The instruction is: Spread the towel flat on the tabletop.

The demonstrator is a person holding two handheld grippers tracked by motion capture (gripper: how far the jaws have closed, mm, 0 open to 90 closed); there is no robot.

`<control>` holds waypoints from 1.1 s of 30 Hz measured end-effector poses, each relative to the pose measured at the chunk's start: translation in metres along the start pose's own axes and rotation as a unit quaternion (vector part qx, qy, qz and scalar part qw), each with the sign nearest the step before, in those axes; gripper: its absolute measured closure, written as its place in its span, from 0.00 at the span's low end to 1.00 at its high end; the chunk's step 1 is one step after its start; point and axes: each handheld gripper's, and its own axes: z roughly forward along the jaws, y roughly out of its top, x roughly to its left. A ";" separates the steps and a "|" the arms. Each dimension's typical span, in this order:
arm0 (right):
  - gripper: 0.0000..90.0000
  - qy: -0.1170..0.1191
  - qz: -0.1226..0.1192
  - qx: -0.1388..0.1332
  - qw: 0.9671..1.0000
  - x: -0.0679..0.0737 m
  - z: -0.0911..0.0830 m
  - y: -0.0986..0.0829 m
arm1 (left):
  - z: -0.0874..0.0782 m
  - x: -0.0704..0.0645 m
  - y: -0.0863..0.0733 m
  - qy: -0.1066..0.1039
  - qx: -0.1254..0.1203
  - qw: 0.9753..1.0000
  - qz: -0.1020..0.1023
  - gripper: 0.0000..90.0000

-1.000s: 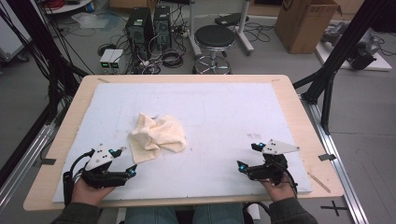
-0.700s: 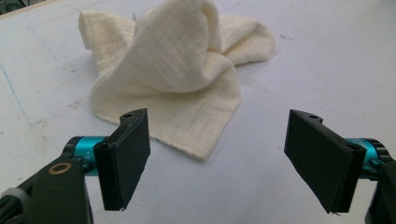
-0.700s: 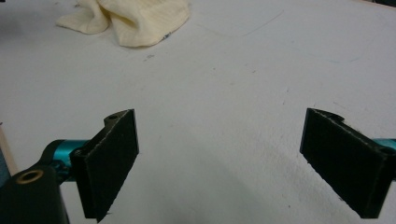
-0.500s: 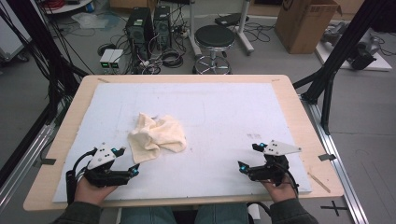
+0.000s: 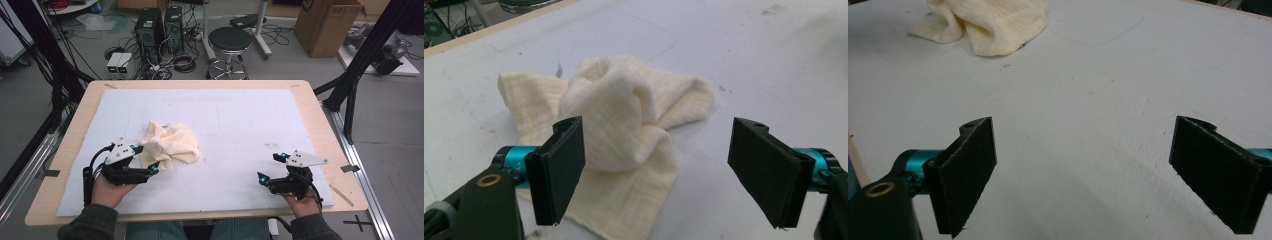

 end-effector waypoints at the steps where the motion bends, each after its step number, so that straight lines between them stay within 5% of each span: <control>1: 0.12 0.001 -0.002 0.000 1.000 0.000 0.001 0.000 | 0.007 0.003 0.006 0.002 0.000 1.000 -0.006 0.26; 17: 0.12 0.007 -0.009 -0.004 1.000 0.001 0.002 0.001 | 0.059 0.018 0.020 0.036 0.056 0.997 -0.031 0.30; 23: 0.12 0.006 -0.009 -0.002 1.000 0.001 0.001 0.001 | 0.079 0.020 0.018 0.047 0.077 0.995 -0.038 0.42; 24: 0.12 0.004 -0.012 -0.001 1.000 0.001 0.000 0.000 | 0.085 0.020 0.017 0.062 0.094 0.993 -0.031 0.44; 33: 0.12 0.006 -0.018 0.000 1.000 0.001 0.000 0.001 | 0.100 0.021 0.014 0.068 0.115 0.991 -0.028 0.68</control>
